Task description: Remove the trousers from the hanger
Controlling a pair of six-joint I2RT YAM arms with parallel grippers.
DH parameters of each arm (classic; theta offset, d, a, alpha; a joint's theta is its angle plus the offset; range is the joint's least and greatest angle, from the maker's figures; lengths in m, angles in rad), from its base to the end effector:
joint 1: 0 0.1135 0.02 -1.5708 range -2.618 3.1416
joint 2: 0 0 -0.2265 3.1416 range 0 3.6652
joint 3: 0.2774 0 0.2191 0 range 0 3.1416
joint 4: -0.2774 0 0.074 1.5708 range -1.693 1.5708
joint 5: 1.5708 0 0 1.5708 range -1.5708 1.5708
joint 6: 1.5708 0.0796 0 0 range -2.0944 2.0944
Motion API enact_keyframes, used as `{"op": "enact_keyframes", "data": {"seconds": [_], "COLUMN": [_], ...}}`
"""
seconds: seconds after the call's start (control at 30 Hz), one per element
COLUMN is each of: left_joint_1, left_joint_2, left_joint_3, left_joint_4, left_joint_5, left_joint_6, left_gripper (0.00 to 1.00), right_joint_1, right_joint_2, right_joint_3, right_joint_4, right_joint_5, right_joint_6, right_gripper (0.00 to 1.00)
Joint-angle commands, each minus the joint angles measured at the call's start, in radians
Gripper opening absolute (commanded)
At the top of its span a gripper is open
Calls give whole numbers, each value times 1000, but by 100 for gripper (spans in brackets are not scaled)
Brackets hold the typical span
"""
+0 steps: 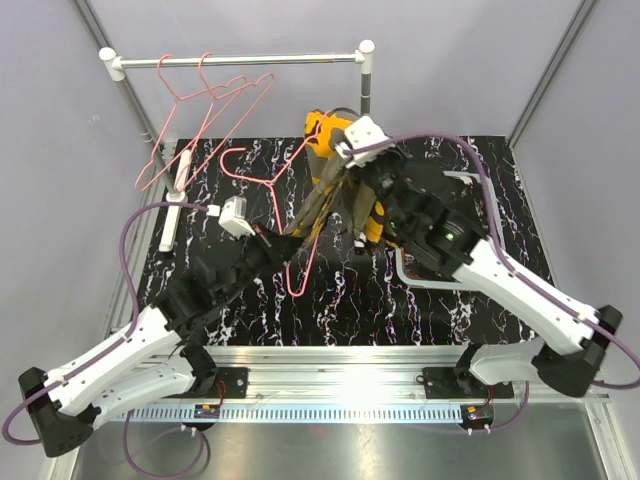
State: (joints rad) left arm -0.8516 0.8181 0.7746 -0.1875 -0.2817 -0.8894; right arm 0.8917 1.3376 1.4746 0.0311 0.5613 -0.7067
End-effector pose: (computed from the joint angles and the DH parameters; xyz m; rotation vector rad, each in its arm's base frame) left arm 0.1647 -0.1545 0.2951 -0.2484 1.8889 -0.9737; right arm 0.2262 0.2127 0.4457 -0.6494 1.2775 -0.2410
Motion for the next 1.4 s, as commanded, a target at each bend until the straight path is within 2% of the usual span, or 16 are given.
{"op": "enact_keyframes", "data": {"seconds": [0.0, 0.1, 0.2, 0.3, 0.5, 0.67, 0.73, 0.87, 0.97, 1.07, 1.17, 1.37], "left_joint_1": [5, 5, 5, 5, 5, 5, 5, 5, 5, 5, 5, 5], "left_joint_2": [-56, -89, -128, -158, -230, -226, -209, -162, -133, -96, -47, 7], "left_joint_3": [-66, -63, -55, -54, -113, -112, -100, -86, -93, -87, -72, -80], "left_joint_4": [4, 93, 126, 109, 177, 149, 61, -105, -151, -156, -161, -179], "left_joint_5": [85, 185, 220, 211, 219, 185, 121, -19, -102, -111, -108, -152], "left_joint_6": [3, 27, 36, 41, 26, 32, 27, -17, -51, -54, -49, -43], "left_gripper": [0, 0, 0, 0, 0, 0, 0, 0, 0, 0, 0, 0], "right_joint_1": [-54, -57, -59, -97, -204, -226, -226, -226, -226, -226, -226, -226], "right_joint_2": [-210, -255, -281, -278, -253, -264, -268, -270, -272, -267, -255, -239], "right_joint_3": [-47, -161, -244, -237, -206, -234, -211, -65, 28, 123, 200, 254], "right_joint_4": [296, 311, 345, 316, 230, 233, 221, 118, 72, 18, -25, -89], "right_joint_5": [61, 54, 54, 86, 92, 63, 34, -38, -104, -129, -115, 2], "right_joint_6": [21, 35, 59, 93, 148, 199, 239, 306, 348, 363, 357, 273], "right_gripper": [0, 0, 0, 0, 0, 0, 0, 0, 0, 0, 0, 0]}}
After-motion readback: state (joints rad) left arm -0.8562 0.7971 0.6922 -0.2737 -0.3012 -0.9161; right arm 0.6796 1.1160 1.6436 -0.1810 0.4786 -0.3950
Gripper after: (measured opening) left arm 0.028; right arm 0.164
